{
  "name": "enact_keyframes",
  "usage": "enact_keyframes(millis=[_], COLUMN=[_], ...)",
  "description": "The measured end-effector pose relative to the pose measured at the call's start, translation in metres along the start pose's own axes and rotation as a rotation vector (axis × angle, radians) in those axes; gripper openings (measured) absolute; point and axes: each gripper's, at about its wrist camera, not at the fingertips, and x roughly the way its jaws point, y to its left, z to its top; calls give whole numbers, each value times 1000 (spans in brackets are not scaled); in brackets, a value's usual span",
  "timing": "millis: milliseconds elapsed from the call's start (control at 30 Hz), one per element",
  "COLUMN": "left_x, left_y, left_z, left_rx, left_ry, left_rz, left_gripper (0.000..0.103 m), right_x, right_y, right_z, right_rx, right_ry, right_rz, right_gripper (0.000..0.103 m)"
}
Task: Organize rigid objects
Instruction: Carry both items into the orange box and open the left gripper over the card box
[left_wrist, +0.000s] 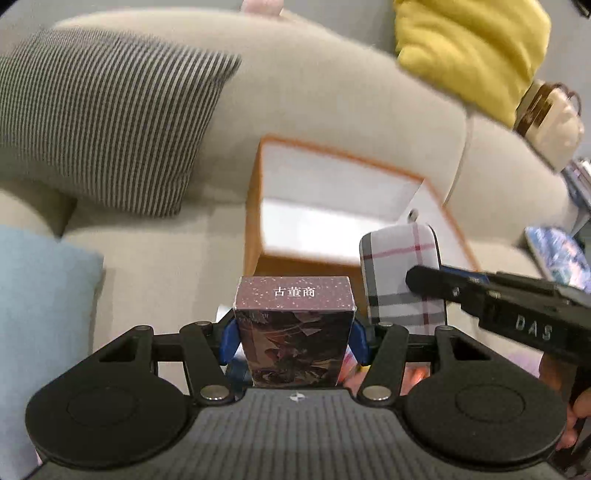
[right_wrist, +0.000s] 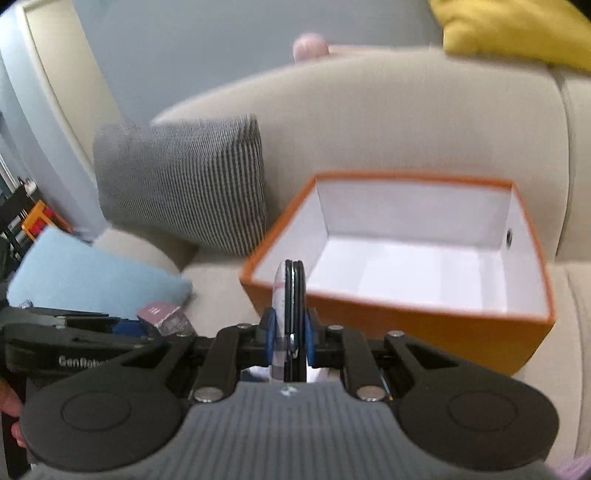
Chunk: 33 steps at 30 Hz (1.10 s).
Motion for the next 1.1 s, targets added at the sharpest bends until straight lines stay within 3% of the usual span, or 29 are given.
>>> enact_keyframes(millis=[200, 400, 733, 1100], left_x=[-8, 21, 132, 211], left_y=[-25, -46, -61, -49], left_z=[54, 97, 109, 113], left_rx=[64, 112, 178, 244], left_ry=[-75, -62, 149, 276], left_rz=[-39, -57, -30, 119], left_gripper=[65, 65, 65, 66], right_x=[-12, 3, 71, 126], right_y=[-10, -34, -95, -122], right_z=[38, 71, 80, 75], right_rx=[-8, 14, 78, 111], right_ry=[-106, -146, -41, 52], right_rz=[-20, -68, -170, -169], right_gripper=[16, 16, 16, 16])
